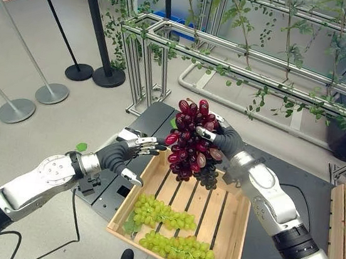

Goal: Pick up the fruits from the basket on one side to the basket on the other side

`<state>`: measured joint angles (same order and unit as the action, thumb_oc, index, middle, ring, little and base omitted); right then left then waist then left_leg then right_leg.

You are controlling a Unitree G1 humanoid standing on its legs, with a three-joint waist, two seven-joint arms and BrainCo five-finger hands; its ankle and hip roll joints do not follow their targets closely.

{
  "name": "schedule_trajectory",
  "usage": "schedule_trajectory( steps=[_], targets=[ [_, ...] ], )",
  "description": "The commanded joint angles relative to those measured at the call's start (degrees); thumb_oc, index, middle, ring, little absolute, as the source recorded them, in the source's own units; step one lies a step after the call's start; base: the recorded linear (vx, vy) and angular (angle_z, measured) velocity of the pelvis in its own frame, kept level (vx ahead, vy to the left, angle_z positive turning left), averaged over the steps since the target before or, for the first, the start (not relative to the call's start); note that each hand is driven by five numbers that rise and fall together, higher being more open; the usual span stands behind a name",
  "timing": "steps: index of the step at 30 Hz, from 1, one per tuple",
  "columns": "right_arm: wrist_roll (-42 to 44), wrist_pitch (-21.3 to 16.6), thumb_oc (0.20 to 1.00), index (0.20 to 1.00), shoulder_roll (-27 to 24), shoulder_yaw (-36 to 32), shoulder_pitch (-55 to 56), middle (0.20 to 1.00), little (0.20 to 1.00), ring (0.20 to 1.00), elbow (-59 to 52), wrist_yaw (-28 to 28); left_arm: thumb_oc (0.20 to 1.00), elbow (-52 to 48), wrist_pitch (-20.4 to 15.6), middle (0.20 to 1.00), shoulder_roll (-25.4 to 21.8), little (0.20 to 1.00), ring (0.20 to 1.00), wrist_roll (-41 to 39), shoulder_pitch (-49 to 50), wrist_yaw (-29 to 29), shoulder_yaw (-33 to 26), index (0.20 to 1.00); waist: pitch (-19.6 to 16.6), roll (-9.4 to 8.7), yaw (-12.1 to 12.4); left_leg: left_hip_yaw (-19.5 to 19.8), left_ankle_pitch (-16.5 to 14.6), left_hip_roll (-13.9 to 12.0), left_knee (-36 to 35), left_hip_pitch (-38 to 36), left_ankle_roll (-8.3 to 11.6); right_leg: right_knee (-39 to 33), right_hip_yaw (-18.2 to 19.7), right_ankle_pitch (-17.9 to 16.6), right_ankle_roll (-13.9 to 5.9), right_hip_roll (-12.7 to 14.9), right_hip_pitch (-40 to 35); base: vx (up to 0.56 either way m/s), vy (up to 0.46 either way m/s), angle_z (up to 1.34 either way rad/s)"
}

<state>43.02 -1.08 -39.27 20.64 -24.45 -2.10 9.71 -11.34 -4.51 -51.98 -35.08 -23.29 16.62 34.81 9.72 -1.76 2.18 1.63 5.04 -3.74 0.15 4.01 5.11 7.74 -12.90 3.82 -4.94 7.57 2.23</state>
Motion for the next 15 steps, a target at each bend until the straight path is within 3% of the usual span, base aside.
schedule_trajectory(
  steps=[1, 15],
  targets=[
    [-0.50, -5.68, 0.200, 0.200, 2.90, -0.17, -9.66, 0.200, 0.200, 0.200, -3.02, -0.11, 1.000, 3.04, -2.04, 1.000, 3.23, 1.000, 1.000, 0.45, -6.09, -1.07, 0.62, 1.000, -3.00, -2.65, -1.51, 0.03, -6.75, 2.41, 5.02, 0.83, -1.93, -1.27, -0.57, -0.17, -3.98, 2.31, -1.91, 0.00, 0.000, 0.00],
    [-2.54, -4.98, 0.200, 0.200, 9.93, 3.48, -10.96, 0.200, 0.200, 0.200, -3.80, -0.73, 1.000, 7.06, -2.07, 1.000, 11.70, 1.000, 1.000, 3.09, -7.94, -3.39, 1.88, 1.000, -3.15, -2.89, -1.79, -1.04, -7.01, 2.78, 5.10, 0.83, -2.45, -2.54, 0.93, -1.01, -4.03, 2.41, -1.81, 0.00, 0.013, -0.06]
  ],
)
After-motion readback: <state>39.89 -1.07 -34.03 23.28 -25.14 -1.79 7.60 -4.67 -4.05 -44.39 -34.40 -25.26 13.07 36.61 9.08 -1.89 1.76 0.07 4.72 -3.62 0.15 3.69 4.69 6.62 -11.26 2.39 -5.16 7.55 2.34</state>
